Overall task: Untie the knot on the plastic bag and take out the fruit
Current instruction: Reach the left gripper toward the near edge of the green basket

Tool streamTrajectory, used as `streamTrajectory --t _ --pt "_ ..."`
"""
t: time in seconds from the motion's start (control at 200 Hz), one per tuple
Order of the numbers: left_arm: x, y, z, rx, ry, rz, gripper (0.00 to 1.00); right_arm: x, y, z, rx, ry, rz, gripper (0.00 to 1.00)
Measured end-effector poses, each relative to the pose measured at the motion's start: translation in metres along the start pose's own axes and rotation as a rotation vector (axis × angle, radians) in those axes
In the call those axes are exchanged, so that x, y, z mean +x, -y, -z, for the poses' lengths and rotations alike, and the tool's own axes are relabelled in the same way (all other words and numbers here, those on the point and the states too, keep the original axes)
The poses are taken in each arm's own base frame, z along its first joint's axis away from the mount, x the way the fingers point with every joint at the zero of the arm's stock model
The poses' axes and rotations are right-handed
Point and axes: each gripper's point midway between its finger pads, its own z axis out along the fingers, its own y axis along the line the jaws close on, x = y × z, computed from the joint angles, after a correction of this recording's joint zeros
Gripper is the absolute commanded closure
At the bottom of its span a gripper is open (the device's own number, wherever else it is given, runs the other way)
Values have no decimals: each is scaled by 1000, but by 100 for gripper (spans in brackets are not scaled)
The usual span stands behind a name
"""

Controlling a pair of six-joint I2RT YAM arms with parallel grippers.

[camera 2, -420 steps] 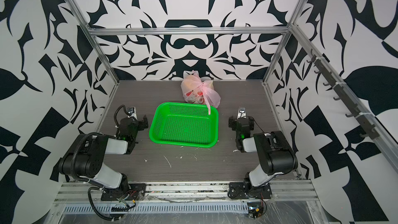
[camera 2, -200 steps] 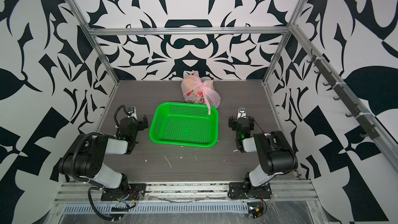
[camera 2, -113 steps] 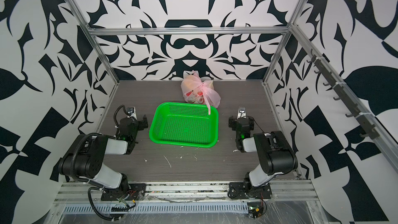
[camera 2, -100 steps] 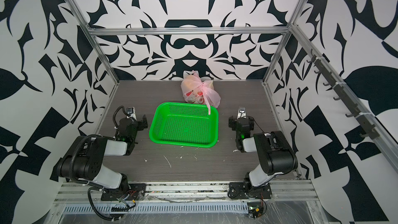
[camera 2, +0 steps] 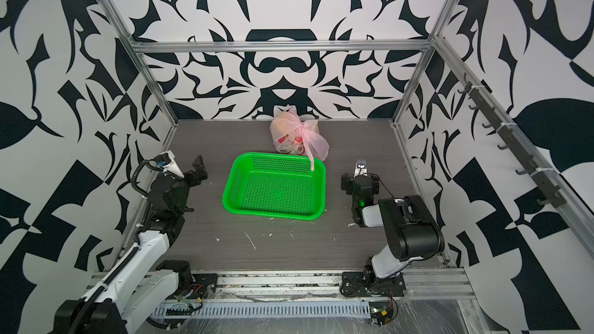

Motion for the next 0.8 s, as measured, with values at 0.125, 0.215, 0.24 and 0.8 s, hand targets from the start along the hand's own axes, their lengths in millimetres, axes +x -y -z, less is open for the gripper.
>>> streamTrajectory --t 0.125,0.215,0.24,0.8 --pt "27 1 4 8 -140 76 1 2 1 2 -1 -17 5 1" --pt "35 5 6 6 -233 133 1 -4 2 8 -5 -57 4 1" --pt "34 7 7 7 -254 150 1 -10 1 10 -12 -68 -1 1" --pt "88 58 83 53 -644 497 1 -90 21 97 -15 -190 -326 1"
